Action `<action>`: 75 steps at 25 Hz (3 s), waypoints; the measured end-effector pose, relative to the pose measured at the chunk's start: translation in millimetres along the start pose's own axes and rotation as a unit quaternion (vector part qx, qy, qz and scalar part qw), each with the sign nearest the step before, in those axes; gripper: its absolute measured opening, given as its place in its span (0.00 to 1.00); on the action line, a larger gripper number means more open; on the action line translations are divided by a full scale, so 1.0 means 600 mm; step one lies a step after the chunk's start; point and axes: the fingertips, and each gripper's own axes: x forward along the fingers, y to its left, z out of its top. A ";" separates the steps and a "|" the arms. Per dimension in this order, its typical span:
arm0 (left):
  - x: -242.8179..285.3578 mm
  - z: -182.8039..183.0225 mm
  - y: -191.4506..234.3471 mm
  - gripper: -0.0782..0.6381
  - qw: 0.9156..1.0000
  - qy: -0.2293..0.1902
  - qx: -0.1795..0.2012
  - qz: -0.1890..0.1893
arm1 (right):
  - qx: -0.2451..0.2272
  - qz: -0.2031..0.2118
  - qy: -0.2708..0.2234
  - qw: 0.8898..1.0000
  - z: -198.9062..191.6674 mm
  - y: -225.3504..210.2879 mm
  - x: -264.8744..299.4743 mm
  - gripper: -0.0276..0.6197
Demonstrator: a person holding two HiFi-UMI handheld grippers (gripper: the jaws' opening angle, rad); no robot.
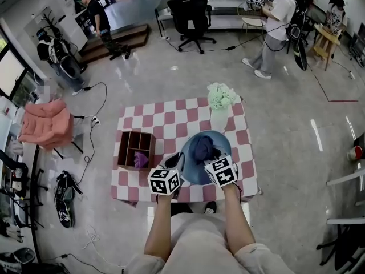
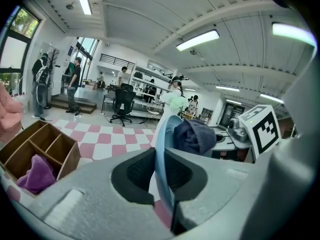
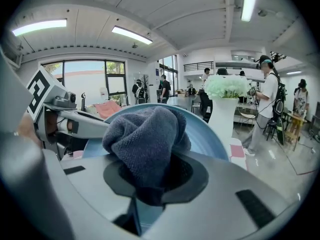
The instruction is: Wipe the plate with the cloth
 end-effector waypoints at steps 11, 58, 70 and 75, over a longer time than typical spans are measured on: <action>-0.006 0.015 0.022 0.15 1.000 -0.015 -0.017 0.001 | 0.021 -0.025 0.011 0.999 -0.021 -0.042 -0.002 0.18; 0.016 -0.144 0.075 0.15 0.977 0.050 -0.208 0.008 | 0.038 -0.015 0.072 0.997 -0.076 -0.008 0.015 0.18; 0.026 -0.244 0.094 0.15 0.941 0.106 -0.314 0.065 | 0.038 0.018 0.064 0.997 -0.076 0.028 0.016 0.18; 0.032 -0.270 0.100 0.15 0.937 0.133 -0.316 0.066 | 0.063 0.030 0.053 0.996 -0.082 0.042 0.023 0.18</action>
